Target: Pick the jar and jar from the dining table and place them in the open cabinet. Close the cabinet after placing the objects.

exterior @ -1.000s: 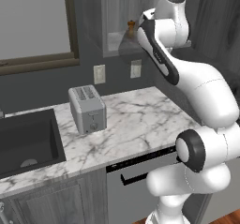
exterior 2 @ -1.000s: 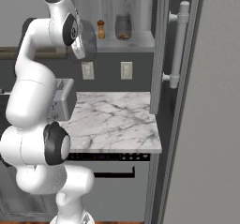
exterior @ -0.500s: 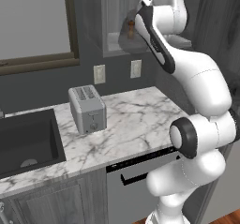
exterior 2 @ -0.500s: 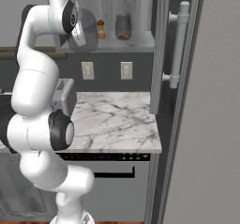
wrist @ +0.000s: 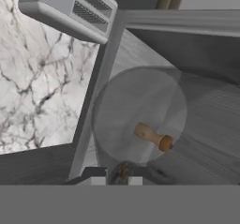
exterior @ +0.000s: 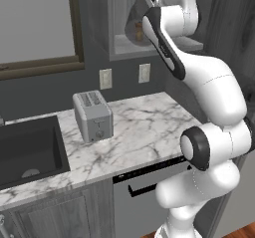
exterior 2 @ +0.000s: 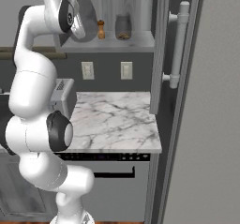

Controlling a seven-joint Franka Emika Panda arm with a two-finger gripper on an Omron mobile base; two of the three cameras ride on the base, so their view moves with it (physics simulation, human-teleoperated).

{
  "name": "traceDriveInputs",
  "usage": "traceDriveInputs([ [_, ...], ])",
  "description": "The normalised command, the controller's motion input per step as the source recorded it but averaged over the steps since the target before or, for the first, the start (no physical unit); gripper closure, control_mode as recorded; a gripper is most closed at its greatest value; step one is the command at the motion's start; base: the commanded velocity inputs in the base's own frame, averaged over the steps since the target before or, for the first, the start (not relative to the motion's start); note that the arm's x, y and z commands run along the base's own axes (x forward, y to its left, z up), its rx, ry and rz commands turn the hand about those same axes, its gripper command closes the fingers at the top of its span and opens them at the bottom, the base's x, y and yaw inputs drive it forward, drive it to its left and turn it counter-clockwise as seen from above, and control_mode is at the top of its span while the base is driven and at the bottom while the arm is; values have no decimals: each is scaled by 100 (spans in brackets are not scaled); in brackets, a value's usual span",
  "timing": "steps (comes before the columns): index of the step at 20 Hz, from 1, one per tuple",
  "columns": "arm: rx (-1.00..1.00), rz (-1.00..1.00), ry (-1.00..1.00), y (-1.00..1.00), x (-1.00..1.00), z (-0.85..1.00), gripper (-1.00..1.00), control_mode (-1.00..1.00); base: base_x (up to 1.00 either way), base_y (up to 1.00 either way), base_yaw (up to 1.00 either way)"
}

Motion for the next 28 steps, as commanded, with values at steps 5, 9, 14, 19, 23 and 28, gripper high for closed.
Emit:
traceDriveInputs([
  [5,-1,5,0,0,11,0,100,-100,0,0,0],
  [9,-1,5,0,0,27,0,100,-100,0,0,0],
  [14,-2,5,0,0,9,-1,100,-100,0,0,0],
  [19,-5,5,0,0,0,-4,100,-100,0,0,0],
  [23,-4,5,0,0,0,0,100,-100,0,0,0],
  [28,-5,5,0,0,0,-7,100,-100,0,0,0],
])
